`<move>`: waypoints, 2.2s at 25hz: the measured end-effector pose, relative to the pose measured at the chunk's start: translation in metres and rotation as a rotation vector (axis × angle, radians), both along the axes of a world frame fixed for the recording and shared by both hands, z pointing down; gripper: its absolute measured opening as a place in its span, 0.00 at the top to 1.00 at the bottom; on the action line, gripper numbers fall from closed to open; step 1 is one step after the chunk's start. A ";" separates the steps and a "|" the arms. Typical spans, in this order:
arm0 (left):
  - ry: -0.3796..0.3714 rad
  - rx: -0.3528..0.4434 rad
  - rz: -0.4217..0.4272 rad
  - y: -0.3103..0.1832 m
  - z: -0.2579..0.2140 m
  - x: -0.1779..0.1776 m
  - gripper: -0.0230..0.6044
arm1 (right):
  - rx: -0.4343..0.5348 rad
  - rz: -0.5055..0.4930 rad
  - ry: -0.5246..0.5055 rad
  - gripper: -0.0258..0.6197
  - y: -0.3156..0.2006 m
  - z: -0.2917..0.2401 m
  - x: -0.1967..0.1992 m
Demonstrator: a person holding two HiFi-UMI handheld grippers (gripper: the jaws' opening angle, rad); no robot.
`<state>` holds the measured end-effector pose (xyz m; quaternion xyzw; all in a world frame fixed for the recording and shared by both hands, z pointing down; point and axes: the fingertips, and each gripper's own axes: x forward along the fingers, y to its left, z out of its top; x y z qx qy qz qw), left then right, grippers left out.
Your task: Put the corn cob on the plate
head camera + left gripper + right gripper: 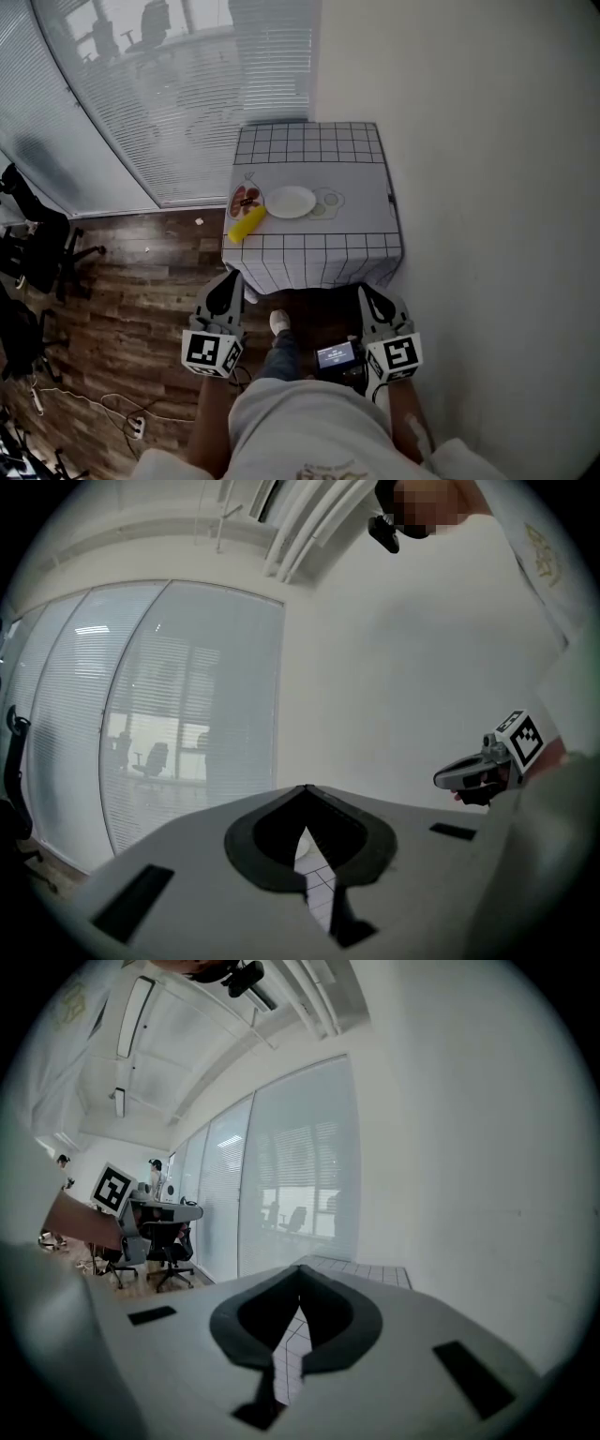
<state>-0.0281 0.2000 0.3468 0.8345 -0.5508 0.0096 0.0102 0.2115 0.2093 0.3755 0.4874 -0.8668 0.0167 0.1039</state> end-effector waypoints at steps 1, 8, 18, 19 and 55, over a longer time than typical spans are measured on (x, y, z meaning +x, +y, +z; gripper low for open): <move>-0.003 -0.005 -0.001 -0.010 0.001 -0.003 0.95 | -0.004 0.006 -0.004 0.95 -0.010 0.000 0.000; 0.006 -0.029 0.009 -0.084 0.004 -0.020 0.95 | -0.028 0.021 -0.003 0.95 -0.077 0.002 -0.019; -0.014 -0.059 0.010 -0.165 0.014 -0.056 0.95 | -0.071 -0.018 0.050 0.95 -0.157 0.013 -0.059; -0.013 -0.062 0.007 -0.172 0.014 -0.061 0.95 | -0.079 -0.023 0.059 0.95 -0.163 0.016 -0.063; -0.076 -0.117 -0.061 -0.237 0.037 -0.103 0.95 | -0.157 -0.176 -0.012 0.95 -0.247 0.014 -0.131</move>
